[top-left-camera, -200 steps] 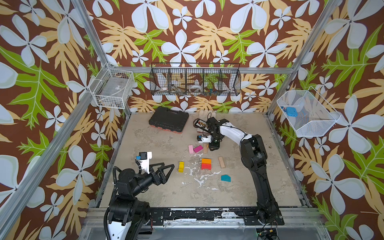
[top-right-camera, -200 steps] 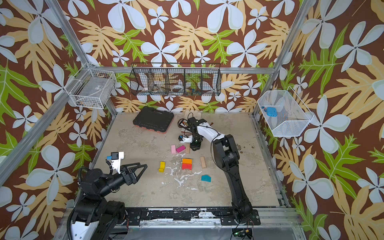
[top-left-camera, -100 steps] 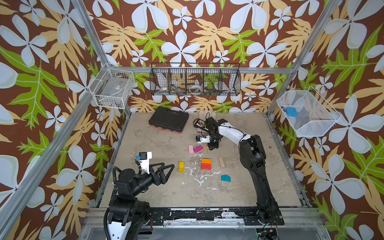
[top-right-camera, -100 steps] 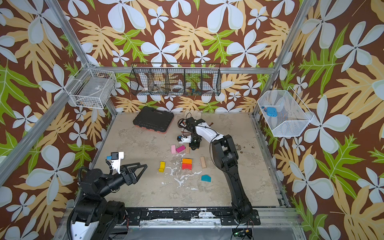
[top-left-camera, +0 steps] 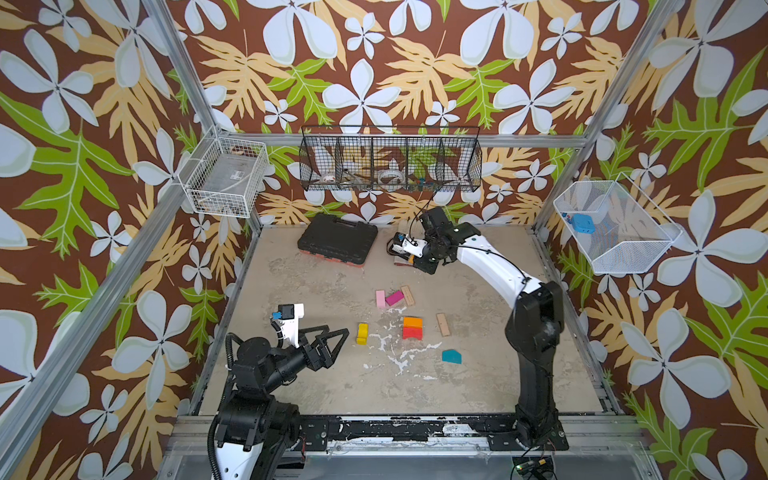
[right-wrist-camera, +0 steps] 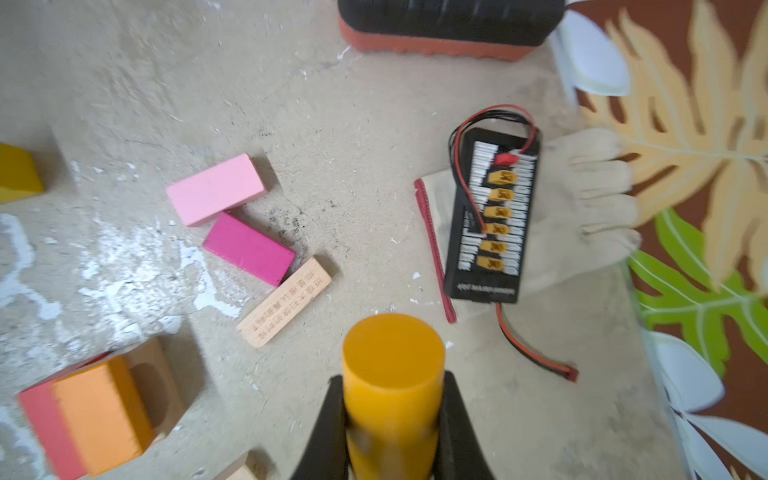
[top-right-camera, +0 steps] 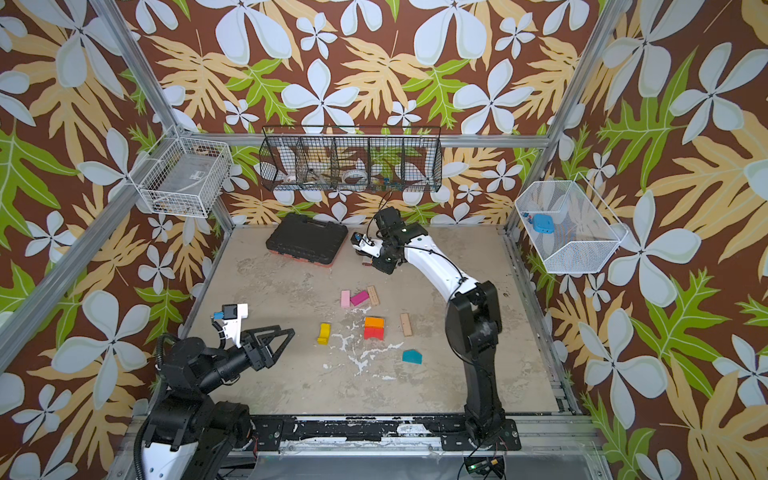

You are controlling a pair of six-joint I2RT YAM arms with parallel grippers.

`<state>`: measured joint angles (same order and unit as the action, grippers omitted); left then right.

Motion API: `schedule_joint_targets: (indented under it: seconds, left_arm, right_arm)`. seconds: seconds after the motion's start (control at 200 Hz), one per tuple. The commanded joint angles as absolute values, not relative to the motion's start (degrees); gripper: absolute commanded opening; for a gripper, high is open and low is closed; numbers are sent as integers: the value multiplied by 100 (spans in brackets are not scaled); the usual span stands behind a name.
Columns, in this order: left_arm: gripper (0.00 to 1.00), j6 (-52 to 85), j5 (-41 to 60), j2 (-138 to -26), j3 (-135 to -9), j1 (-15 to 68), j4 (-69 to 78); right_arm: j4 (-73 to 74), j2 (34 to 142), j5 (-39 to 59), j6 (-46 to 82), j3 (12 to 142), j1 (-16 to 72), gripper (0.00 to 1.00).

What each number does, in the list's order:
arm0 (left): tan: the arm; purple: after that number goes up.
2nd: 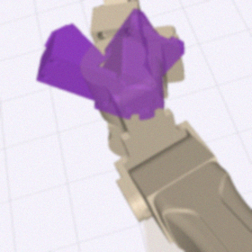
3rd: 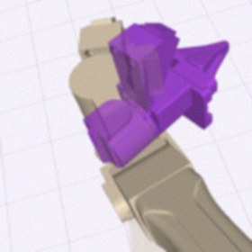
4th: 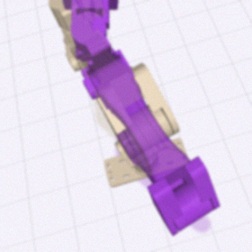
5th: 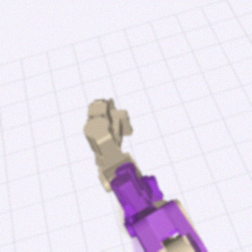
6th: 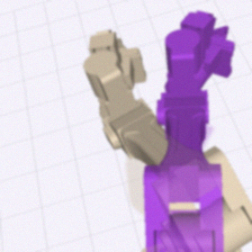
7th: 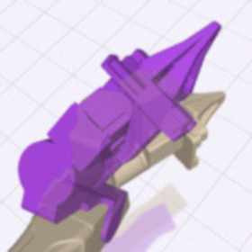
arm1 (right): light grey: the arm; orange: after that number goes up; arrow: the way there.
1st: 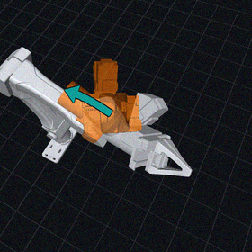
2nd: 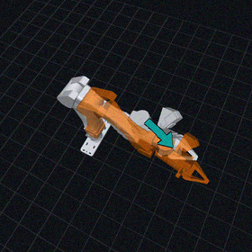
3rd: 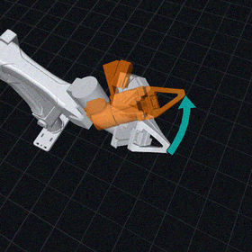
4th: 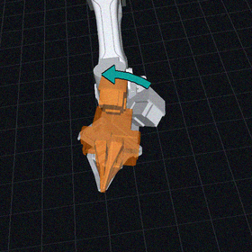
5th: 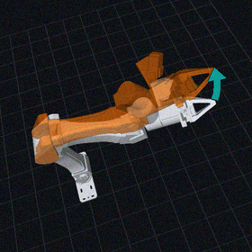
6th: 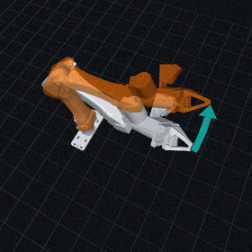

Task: Build the wood block tower
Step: 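Lift the yellow cylinder and carry it toward the orange block stack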

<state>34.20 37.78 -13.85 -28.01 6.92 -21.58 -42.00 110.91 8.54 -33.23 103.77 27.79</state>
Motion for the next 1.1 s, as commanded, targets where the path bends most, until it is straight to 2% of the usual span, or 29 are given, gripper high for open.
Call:
schedule_joint_targets:
  seconds: [0.0, 0.285, 0.355, 0.455, 0.681, 0.781, 0.886, 0.956, 1.026, 1.091]
  left_arm:
    - [100, 3437, 3814, -1372, -2795, 701, -1960]
    - [100, 3437, 3799, -1329, -2795, 691, -1960]
    - [100, 3445, 3788, -1335, -2789, 699, -1960]
    - [100, 3445, 3779, -1332, -2790, 698, -1965]
    - [100, 3449, 3735, -1337, -2788, 703, -1976]
    - [100, 3458, 3727, -1361, -2786, 702, -1969]
    - [100, 3462, 3727, -1361, -2782, 702, -1969]
    - [100, 3459, 3731, -1355, -2786, 702, -1969]
    - [100, 3461, 3736, -1339, -2786, 702, -1969]
    - [100, 3455, 3738, -1313, -2786, 703, -1973]
  right_arm:
    - [-2478, 9792, 1320, -2304, 9002, 2759, 0]
    - [754, 6481, 606, -422, 5320, 2756, 0]
    - [1253, 5814, 348, -120, 4663, 2760, 0]
    - [1620, 5108, 535, 17, 3987, 2759, 0]
    - [2202, 4572, 2209, 398, 3168, 2777, 0]
    - [2566, 4344, 1347, 1261, 2767, 2778, 0]
    - [1707, 4330, 525, 1727, 3037, 2777, 0]
    - [1354, 4362, 507, 2182, 3065, 2778, 0]
    - [2414, 4311, 1113, 2643, 2418, 2802, 0]
    - [3275, 4371, 998, 2851, 1780, 2971, 0]
